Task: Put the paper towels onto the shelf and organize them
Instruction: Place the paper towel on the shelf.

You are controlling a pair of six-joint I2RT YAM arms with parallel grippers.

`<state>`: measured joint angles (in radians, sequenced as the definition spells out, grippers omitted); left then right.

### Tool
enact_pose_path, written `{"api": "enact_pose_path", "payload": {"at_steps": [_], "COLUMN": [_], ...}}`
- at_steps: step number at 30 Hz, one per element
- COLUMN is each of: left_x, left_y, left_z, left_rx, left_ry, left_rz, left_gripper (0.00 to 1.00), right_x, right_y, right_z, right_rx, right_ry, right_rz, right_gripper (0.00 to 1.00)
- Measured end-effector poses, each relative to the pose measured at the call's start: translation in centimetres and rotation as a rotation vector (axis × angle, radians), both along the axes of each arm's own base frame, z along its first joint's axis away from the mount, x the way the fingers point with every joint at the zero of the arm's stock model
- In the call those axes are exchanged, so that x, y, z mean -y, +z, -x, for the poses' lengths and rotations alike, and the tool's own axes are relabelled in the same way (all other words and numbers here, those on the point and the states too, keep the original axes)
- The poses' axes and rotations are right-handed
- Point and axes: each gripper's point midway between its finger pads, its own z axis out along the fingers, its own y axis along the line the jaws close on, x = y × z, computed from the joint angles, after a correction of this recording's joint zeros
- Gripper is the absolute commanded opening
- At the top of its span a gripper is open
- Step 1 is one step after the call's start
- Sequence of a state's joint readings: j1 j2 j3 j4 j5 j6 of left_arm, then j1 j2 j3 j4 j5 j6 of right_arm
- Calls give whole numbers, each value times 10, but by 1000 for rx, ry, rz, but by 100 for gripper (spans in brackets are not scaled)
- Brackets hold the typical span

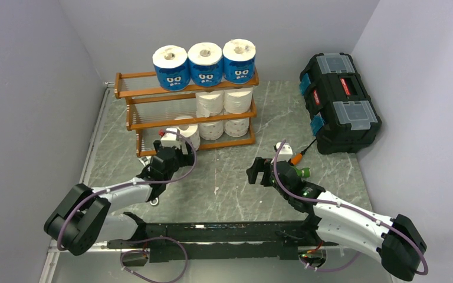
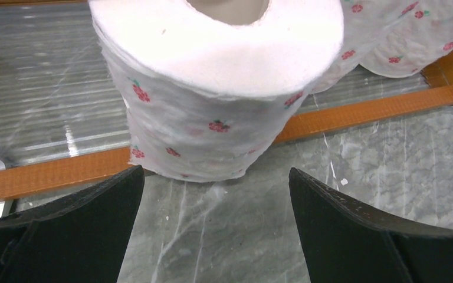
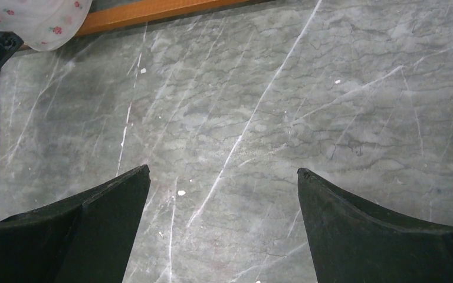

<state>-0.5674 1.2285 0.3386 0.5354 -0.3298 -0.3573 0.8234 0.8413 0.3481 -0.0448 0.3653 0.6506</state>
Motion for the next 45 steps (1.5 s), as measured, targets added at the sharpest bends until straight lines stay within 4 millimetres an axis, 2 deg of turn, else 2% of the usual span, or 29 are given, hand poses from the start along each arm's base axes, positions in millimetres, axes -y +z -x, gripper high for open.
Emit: {"api": "enact_pose_path", "payload": {"at_steps": [9, 24, 35, 45], "left_x": [1, -4, -3, -12], "left_y": [1, -8, -6, -5], "left_z": [-12, -20, -26, -32], "left_rx": [6, -9, -2, -2], "left_ry": [32, 79, 91, 119], "left_rz": [-6, -38, -36, -35], "left_gripper": [98, 96, 94, 92], "right_x": [0, 1, 3, 4], "right_y": [0, -1, -1, -2], "right_z": [0, 0, -2, -1], "right_rx": [0, -1, 4, 0], "right_ry": [-1, -3, -16, -17], "right_rz": [0, 3, 9, 15], "right_gripper": [97, 98, 98, 97]}}
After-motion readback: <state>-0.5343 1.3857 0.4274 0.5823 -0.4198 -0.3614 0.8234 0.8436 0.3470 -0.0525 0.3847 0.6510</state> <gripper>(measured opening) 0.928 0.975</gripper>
